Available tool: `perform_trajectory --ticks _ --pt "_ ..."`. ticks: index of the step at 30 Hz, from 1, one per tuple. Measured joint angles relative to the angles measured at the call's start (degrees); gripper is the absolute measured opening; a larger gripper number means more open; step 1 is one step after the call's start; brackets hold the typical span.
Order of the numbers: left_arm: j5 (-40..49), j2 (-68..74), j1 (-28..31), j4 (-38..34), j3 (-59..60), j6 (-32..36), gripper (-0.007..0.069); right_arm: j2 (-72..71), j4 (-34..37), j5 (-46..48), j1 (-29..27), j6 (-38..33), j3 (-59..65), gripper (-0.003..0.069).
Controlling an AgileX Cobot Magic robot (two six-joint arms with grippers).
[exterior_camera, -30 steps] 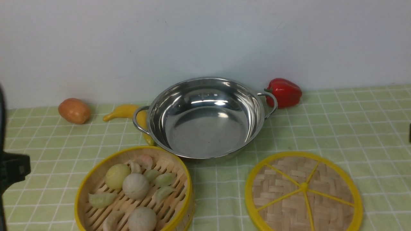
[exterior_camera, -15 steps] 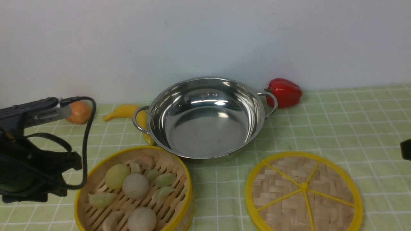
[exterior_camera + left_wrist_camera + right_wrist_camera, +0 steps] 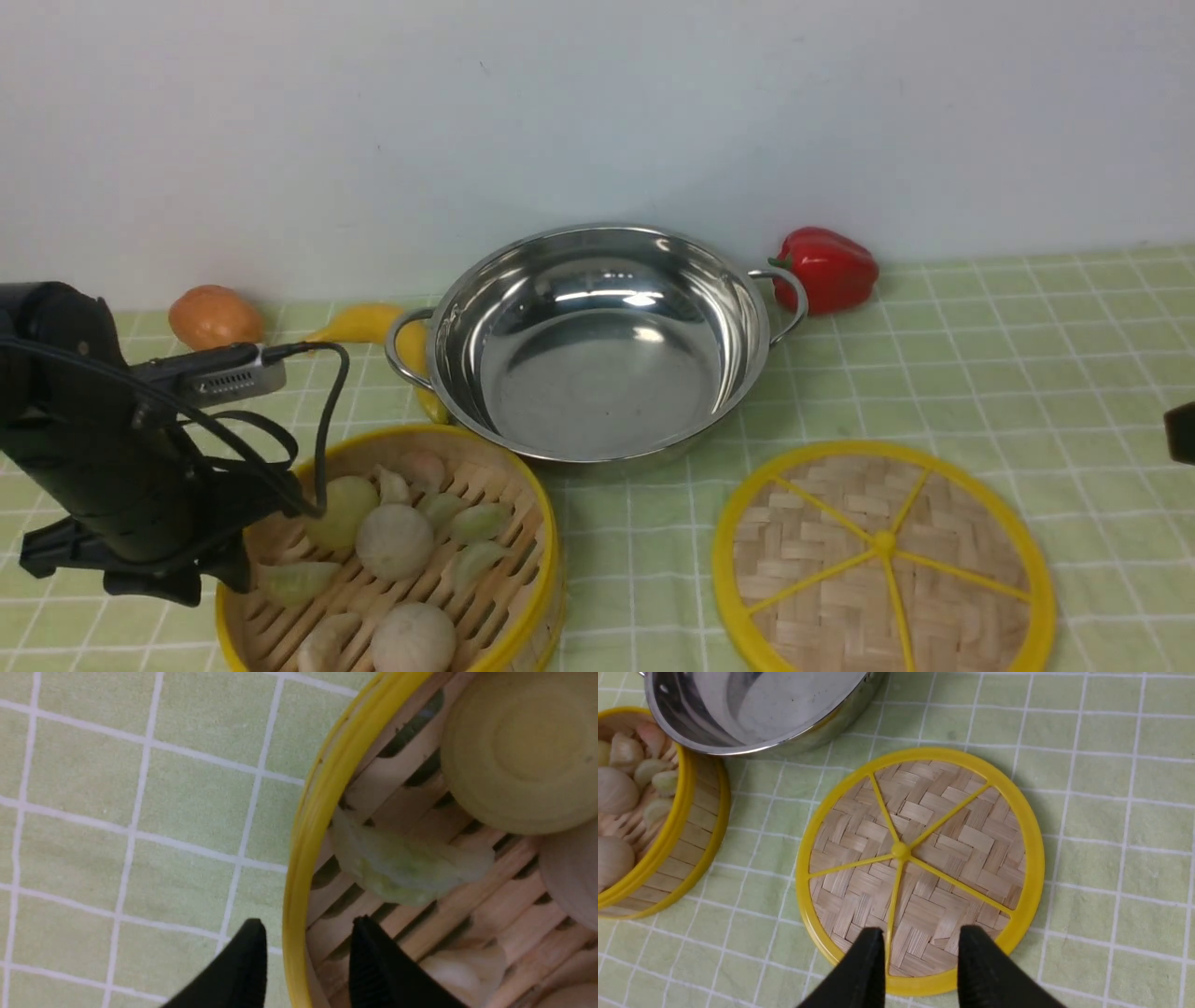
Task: Place the steamer in the pot on the green tablecloth, and put the lid on the steamer.
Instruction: 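Grasp the rim of the steamer basket holding the buns with the left gripper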
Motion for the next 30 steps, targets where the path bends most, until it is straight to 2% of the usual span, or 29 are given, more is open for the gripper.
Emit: perform_trajectory --ticks 9,14,15,23,30 --pt "-1.7 4.7 0.0 4.1 0.0 -3.1 0.0221 0.0 0.0 -0.2 0.0 0.0 0.0 0.024" --pt "-2.7 6.9 0.0 5.0 -0.2 -3.6 0.0048 0.0 0.0 -0.5 0.0 0.0 0.0 0.024" --pt "-2.7 7.0 0.0 5.1 -0.3 -3.5 0.0036 0.0 0.0 -0.6 0.0 0.0 0.0 0.024" --pt "-2.3 7.0 0.9 6.6 -0.3 -3.8 0.0035 0.0 0.0 -0.8 0.0 0.0 0.0 0.024" --pt "-0.2 7.2 9.5 11.1 -0.3 -3.9 0.004 0.0 0.0 -1.0 0.0 0.0 0.0 0.024"
